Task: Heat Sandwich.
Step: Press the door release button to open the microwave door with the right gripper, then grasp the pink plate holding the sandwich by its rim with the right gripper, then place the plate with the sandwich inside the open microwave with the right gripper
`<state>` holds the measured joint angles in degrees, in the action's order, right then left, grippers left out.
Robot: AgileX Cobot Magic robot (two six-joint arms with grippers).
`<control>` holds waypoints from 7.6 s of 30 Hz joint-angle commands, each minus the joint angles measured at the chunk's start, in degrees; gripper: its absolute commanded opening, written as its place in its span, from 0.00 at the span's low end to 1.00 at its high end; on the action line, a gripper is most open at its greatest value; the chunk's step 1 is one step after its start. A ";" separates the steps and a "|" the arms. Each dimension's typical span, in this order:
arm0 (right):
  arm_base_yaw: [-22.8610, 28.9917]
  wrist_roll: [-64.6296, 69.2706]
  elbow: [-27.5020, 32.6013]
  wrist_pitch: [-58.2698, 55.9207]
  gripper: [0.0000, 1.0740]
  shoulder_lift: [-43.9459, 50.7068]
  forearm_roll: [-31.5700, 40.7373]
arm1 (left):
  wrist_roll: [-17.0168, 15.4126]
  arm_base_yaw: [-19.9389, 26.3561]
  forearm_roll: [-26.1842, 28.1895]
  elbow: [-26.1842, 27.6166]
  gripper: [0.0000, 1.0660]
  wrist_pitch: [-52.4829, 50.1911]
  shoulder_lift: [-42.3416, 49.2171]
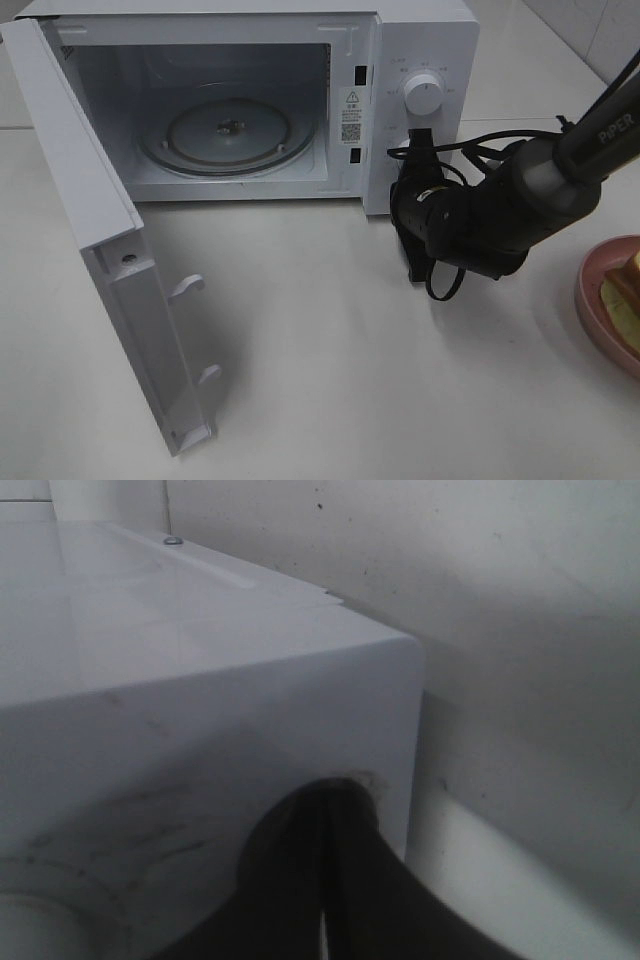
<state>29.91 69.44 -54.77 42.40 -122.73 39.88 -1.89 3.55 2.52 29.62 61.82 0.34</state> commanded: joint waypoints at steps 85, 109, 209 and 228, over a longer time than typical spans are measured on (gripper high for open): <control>1.38 -63.66 4.13 -92.48 0.67 50.02 -54.55 | -0.17 0.17 0.40 -0.11 0.94 -0.57 1.03; -13.87 -62.11 4.13 -94.25 0.90 46.12 -51.39 | -0.17 0.17 0.40 -0.11 0.94 -0.57 1.03; -17.42 -48.53 7.16 -81.30 0.00 19.42 -64.52 | -0.17 0.17 0.40 -0.11 0.94 -0.57 1.03; -8.42 -43.95 7.16 -89.04 0.00 22.46 -70.76 | -0.17 0.17 0.40 -0.11 0.94 -0.57 1.03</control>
<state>20.80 24.81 -47.73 -44.86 -101.81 -29.22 -1.89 3.55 2.52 29.62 61.82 0.34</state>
